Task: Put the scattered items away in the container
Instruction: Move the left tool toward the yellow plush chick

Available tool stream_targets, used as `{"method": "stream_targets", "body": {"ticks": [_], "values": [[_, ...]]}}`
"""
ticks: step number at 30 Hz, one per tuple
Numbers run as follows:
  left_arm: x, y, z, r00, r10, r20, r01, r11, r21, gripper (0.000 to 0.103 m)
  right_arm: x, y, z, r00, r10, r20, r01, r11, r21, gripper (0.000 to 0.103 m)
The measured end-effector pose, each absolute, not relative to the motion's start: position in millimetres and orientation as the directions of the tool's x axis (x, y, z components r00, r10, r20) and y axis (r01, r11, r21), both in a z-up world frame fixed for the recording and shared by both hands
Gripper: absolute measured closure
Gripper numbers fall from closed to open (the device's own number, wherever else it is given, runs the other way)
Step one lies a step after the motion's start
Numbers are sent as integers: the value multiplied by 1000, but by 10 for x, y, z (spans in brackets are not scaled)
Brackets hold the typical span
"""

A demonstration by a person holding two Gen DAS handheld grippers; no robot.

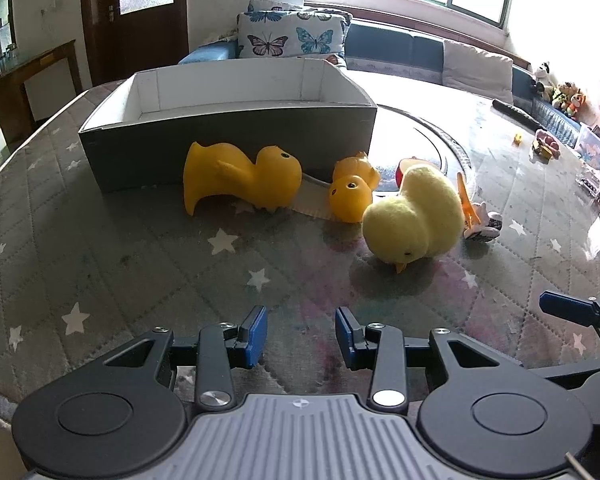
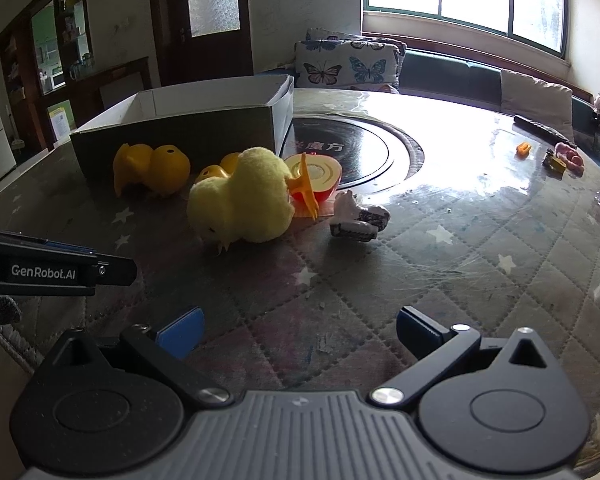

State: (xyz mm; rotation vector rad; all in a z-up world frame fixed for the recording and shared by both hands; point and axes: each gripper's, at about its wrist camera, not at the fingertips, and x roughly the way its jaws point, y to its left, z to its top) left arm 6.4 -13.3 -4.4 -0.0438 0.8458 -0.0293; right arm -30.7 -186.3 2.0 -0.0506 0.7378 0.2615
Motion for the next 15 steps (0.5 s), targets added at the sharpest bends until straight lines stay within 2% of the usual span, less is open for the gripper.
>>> {"method": "stream_targets", "body": {"ticks": [15], "values": [[135,-167,-70,648,-47,-760,25,999,-40,63,-261,-1815,-10,692,225,-686,-270,962,42,0]]}}
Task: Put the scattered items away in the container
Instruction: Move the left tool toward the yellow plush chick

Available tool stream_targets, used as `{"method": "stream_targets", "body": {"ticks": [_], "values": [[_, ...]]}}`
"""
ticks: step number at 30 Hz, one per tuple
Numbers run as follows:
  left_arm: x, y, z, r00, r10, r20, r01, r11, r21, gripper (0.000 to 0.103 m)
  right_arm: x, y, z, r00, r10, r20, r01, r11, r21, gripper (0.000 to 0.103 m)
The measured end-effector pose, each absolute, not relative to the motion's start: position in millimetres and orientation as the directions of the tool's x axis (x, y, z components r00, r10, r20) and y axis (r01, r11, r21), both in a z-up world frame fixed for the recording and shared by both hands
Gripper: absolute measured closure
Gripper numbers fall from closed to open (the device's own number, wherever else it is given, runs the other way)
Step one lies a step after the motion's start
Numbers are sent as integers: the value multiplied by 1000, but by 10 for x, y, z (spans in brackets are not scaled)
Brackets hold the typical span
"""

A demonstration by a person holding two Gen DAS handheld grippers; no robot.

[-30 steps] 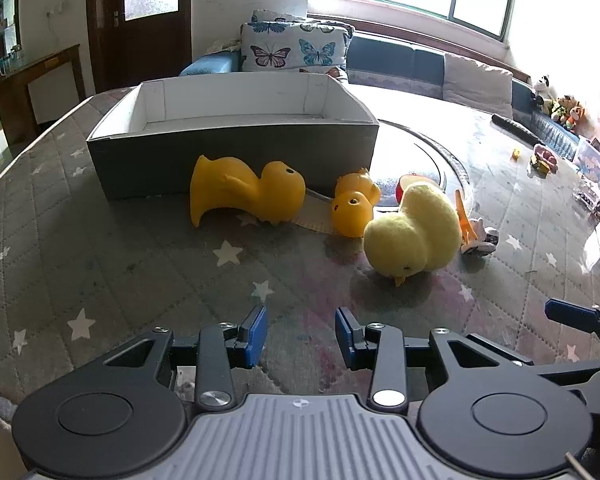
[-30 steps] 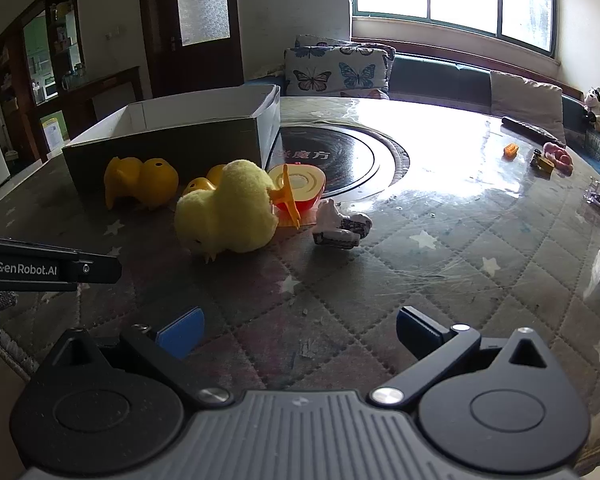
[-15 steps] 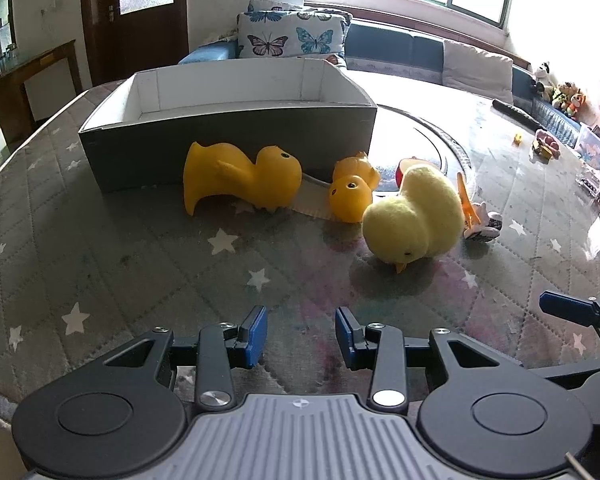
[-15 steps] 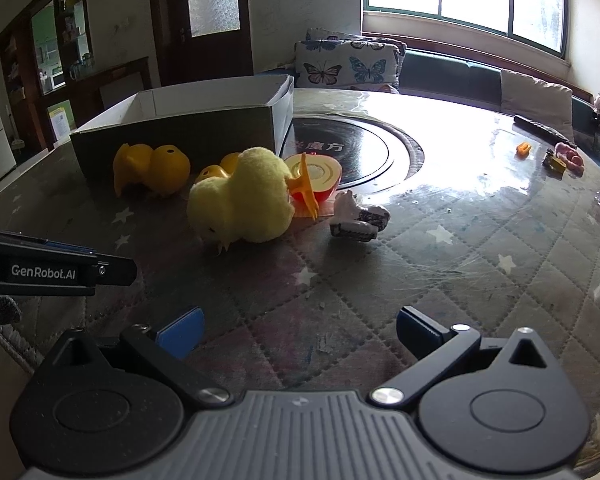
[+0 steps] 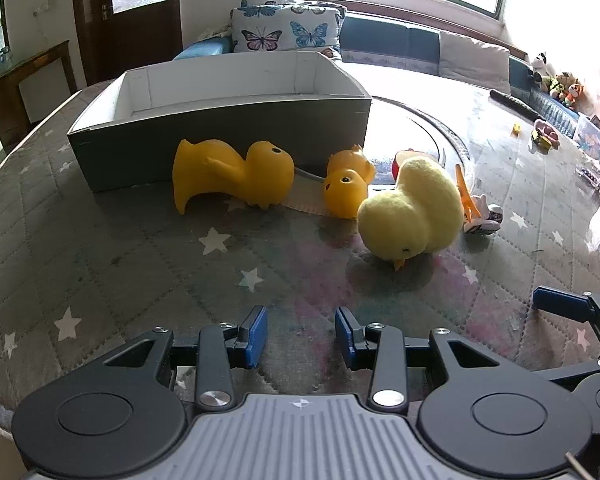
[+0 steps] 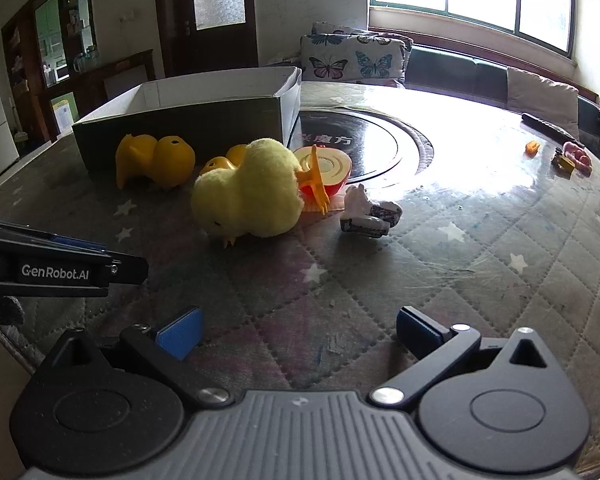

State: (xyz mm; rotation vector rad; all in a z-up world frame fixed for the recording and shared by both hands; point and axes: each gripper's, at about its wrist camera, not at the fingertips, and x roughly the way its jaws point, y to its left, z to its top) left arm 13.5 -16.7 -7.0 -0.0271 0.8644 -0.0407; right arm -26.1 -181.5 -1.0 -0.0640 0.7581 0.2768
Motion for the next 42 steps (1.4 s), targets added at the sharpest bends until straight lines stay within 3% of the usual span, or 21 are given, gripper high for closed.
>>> {"method": "stream_targets", "body": {"ticks": [42], "values": [[322,-233,-32,638,-71,-767,56,997,-46,63,-106,-1758,48,690,238,-684,-287,957,43,0]]}}
